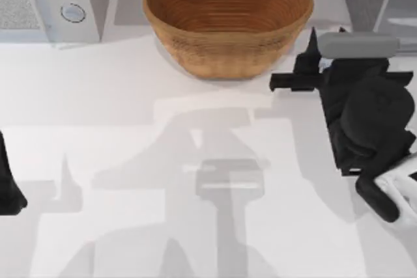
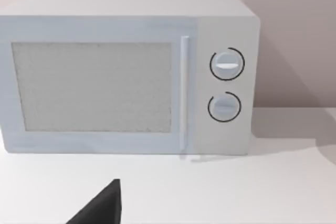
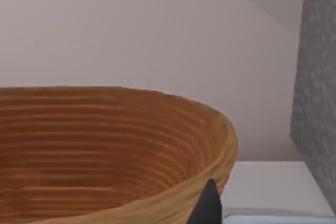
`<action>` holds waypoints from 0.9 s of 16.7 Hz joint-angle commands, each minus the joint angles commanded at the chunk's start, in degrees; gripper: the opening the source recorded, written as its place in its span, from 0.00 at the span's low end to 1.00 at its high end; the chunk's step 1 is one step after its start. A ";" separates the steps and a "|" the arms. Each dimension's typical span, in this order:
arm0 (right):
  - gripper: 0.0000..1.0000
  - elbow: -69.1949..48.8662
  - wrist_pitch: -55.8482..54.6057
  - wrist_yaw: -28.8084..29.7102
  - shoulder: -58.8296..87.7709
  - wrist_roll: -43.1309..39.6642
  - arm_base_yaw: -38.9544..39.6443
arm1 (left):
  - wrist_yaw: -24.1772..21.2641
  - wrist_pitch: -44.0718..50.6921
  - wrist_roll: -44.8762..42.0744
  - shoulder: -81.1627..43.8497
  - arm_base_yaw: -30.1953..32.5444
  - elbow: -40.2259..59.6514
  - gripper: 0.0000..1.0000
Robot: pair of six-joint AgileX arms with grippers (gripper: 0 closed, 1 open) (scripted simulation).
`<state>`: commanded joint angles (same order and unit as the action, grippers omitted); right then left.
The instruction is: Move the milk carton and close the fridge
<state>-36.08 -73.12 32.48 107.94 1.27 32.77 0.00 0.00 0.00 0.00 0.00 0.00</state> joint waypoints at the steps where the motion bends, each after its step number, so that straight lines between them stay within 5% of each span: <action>1: 0.00 1.82 1.18 -4.38 -2.97 -0.06 -4.89 | 0.00 0.00 0.00 0.00 0.00 0.00 1.00; 8: 0.00 12.46 8.40 -27.96 -19.79 -0.32 -29.68 | 0.00 0.00 0.00 0.00 0.00 0.00 1.00; 15: 0.00 13.37 9.17 -30.10 -21.39 -0.29 -31.79 | 0.00 0.00 0.00 0.00 0.00 0.00 1.00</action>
<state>-22.72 -63.95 2.38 86.55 0.98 0.98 0.00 0.00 0.00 0.00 0.00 0.00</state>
